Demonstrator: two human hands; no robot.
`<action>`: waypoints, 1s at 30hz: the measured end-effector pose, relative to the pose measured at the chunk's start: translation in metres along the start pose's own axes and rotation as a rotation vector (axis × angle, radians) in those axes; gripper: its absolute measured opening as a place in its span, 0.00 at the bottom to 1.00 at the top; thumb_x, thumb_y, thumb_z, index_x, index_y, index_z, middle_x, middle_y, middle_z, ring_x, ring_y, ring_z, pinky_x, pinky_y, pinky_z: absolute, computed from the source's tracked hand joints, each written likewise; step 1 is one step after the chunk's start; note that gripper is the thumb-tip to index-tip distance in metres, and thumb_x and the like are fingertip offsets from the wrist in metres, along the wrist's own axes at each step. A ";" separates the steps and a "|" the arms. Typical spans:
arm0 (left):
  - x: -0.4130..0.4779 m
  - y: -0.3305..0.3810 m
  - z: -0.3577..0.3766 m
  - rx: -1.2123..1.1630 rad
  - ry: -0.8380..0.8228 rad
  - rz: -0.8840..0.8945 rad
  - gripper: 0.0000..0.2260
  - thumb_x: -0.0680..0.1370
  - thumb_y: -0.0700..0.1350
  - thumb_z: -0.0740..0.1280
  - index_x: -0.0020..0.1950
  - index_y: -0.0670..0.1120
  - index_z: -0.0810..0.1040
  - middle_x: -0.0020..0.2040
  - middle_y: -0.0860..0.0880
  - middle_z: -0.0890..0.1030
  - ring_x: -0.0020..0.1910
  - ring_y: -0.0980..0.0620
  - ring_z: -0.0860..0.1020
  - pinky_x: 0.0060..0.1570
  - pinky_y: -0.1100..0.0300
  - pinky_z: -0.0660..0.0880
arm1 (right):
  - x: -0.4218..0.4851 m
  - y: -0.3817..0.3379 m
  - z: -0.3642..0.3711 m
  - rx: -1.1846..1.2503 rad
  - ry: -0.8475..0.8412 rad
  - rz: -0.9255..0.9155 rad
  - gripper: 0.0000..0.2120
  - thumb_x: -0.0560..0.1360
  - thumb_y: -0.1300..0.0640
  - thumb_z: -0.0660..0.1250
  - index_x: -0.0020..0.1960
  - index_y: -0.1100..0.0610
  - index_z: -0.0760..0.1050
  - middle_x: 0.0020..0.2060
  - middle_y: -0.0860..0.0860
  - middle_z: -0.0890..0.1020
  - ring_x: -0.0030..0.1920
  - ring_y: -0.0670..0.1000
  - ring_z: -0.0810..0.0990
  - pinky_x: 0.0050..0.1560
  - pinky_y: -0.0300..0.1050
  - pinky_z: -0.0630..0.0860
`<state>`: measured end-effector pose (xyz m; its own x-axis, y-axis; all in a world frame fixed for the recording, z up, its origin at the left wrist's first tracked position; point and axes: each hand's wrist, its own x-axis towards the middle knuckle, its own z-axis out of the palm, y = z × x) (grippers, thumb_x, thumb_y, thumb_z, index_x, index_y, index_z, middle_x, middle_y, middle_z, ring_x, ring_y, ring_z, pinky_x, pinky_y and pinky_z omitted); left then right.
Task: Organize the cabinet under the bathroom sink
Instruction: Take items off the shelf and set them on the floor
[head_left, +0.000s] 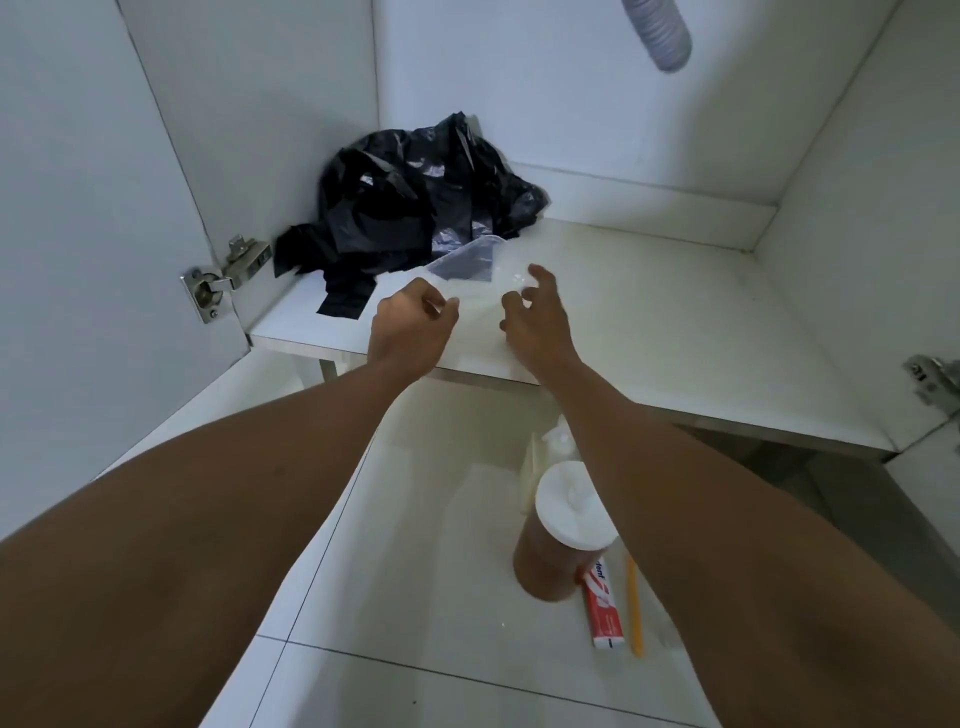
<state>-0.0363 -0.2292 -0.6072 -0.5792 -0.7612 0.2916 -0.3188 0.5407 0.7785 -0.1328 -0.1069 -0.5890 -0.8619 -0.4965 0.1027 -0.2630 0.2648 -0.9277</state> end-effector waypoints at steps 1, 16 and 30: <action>-0.004 0.002 0.001 0.000 -0.013 0.043 0.08 0.78 0.53 0.69 0.48 0.49 0.77 0.42 0.54 0.80 0.41 0.53 0.78 0.42 0.60 0.71 | -0.003 0.002 -0.007 0.072 0.060 0.025 0.28 0.76 0.51 0.60 0.74 0.49 0.58 0.64 0.55 0.74 0.58 0.59 0.80 0.61 0.60 0.76; -0.106 0.158 0.080 -0.361 -0.407 0.407 0.24 0.79 0.40 0.66 0.74 0.51 0.65 0.40 0.47 0.78 0.37 0.49 0.82 0.43 0.56 0.81 | -0.096 0.052 -0.246 -0.255 0.684 0.117 0.21 0.82 0.44 0.52 0.50 0.58 0.78 0.46 0.50 0.78 0.46 0.51 0.76 0.48 0.46 0.72; -0.260 0.113 0.103 -0.109 -0.786 0.126 0.19 0.77 0.52 0.71 0.64 0.52 0.68 0.51 0.49 0.80 0.41 0.50 0.80 0.39 0.60 0.76 | -0.239 0.096 -0.329 -0.338 -0.385 1.006 0.11 0.78 0.59 0.68 0.54 0.66 0.81 0.46 0.60 0.86 0.48 0.57 0.86 0.50 0.60 0.81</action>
<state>0.0008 0.0673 -0.6525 -0.9776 -0.2004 -0.0645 -0.1646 0.5368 0.8275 -0.0944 0.3095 -0.5845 -0.5724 -0.1375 -0.8083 0.3212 0.8694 -0.3754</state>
